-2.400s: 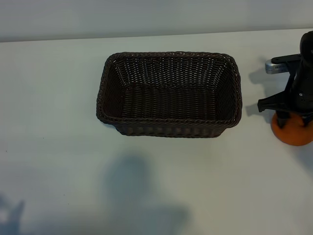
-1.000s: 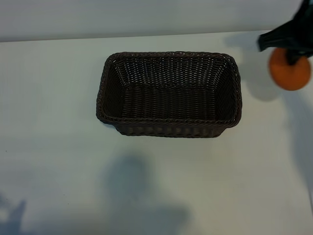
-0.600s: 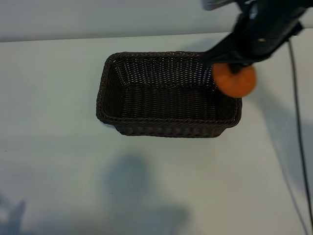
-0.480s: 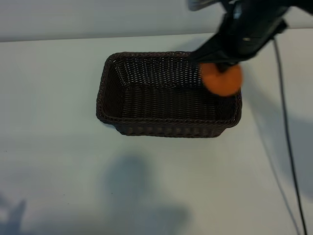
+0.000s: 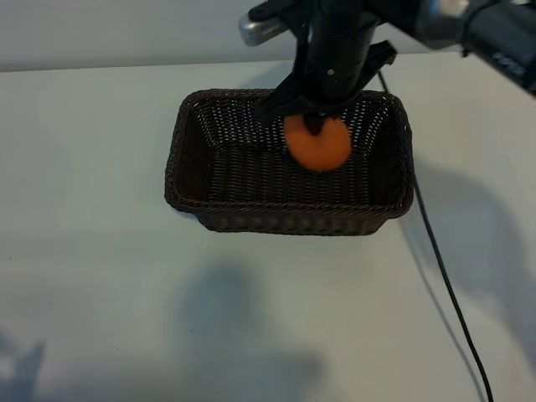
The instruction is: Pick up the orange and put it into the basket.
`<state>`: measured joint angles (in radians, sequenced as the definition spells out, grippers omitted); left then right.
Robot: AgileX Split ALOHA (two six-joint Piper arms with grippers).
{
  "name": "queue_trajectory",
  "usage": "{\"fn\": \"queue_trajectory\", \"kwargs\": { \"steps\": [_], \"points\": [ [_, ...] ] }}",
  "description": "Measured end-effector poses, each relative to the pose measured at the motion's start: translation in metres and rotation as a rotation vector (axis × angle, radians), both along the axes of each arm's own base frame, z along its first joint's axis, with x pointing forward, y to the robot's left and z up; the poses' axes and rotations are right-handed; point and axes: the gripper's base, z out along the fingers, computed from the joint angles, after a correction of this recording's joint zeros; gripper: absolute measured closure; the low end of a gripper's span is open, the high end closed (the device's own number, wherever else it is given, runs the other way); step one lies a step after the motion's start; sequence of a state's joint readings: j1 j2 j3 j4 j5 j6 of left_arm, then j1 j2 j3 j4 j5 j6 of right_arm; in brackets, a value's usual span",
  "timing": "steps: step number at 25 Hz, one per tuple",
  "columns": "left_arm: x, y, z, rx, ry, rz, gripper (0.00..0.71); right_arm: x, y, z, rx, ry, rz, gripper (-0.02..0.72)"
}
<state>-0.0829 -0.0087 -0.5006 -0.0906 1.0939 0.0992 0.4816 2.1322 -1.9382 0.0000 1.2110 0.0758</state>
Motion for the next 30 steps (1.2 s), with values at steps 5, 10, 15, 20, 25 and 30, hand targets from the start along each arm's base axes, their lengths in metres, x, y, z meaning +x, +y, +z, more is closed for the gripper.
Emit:
{"fn": "queue_trajectory", "kwargs": {
  "steps": [5, 10, 15, 20, 25, 30],
  "points": [
    [0.000, 0.000, 0.000, 0.000, 0.000, 0.000, 0.117, 0.009, 0.005, -0.041, -0.042, 0.075, 0.010, 0.596],
    [0.000, 0.000, 0.000, 0.000, 0.000, 0.000, 0.117, 0.012, 0.008, -0.066, -0.054, 0.132, 0.009, 0.596],
    [0.000, 0.000, 0.000, 0.000, 0.000, 0.000, 0.118, 0.013, 0.008, -0.064, -0.050, 0.126, 0.008, 0.596],
    [0.000, 0.000, 0.000, 0.000, 0.000, 0.000, 0.118, 0.016, 0.010, -0.055, -0.037, 0.103, 0.009, 0.490],
    [0.000, 0.000, 0.000, 0.000, 0.000, 0.000, 0.118, 0.023, 0.014, -0.031, 0.005, 0.030, 0.008, 0.212],
    [0.000, 0.000, 0.000, 0.000, 0.000, 0.000, 0.118, 0.021, 0.015, -0.004, 0.056, -0.021, 0.006, 0.081]
  ]
}}
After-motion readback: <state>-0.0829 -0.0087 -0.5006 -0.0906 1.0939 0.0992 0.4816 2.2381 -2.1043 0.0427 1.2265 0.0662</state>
